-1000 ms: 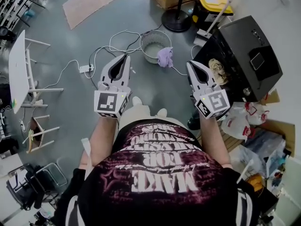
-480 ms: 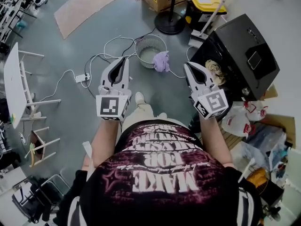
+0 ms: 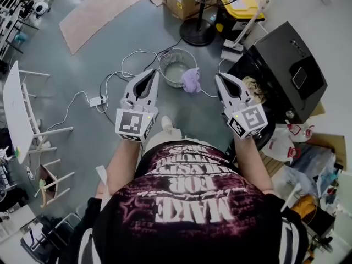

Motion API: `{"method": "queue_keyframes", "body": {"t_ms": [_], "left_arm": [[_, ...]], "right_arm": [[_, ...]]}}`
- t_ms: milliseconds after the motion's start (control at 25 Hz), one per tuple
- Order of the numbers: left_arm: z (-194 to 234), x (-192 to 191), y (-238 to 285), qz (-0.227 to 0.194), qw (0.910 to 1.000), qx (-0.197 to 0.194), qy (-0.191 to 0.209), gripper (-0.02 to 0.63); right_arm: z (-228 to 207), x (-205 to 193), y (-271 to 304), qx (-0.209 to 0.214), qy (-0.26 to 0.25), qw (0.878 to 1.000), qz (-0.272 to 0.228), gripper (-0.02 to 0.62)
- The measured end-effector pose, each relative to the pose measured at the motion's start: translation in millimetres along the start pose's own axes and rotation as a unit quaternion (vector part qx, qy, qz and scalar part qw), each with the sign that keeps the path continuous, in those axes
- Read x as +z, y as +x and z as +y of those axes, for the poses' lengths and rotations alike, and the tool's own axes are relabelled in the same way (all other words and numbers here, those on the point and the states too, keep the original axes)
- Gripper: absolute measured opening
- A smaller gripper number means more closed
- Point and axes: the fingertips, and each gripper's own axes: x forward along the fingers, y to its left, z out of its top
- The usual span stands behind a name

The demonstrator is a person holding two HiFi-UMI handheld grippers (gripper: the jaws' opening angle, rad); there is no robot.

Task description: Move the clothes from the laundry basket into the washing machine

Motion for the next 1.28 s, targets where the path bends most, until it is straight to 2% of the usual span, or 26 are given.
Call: {"method": "queue_keyframes", "body": {"t_ms": [240, 600, 880, 1040, 1280], "left_arm": [[25.3, 0.1, 28.3, 0.0, 0.9995, -0.031, 0.011, 0.005], [73.2, -12.3, 66.9, 0.004, 0.9977, -0.067, 0.014, 0.005], [103.9, -41.1, 86.9, 0.014, 0.9952, -0.097, -0.005, 0.005], [115.6, -45.3, 97.9, 0.005, 0.9935, -0.113, -0.014, 0.005], [113.3, -57.8, 102.5, 0.002, 0.9928, -0.115, -0.034, 0.005]], "right_arm": [[-9.4, 4.5, 35.2, -0.008, -0.002, 1.0, 0.006, 0.005], [-30.6, -2.9, 69.9, -0.06, 0.0, 0.998, 0.023, 0.005], [-29.1, -13.9, 94.8, -0.085, -0.001, 0.995, 0.045, 0.005], [-22.2, -11.3, 110.6, -0.086, -0.014, 0.995, 0.057, 0.005], [-15.7, -20.4, 116.5, -0.071, -0.02, 0.994, 0.078, 0.005]]}}
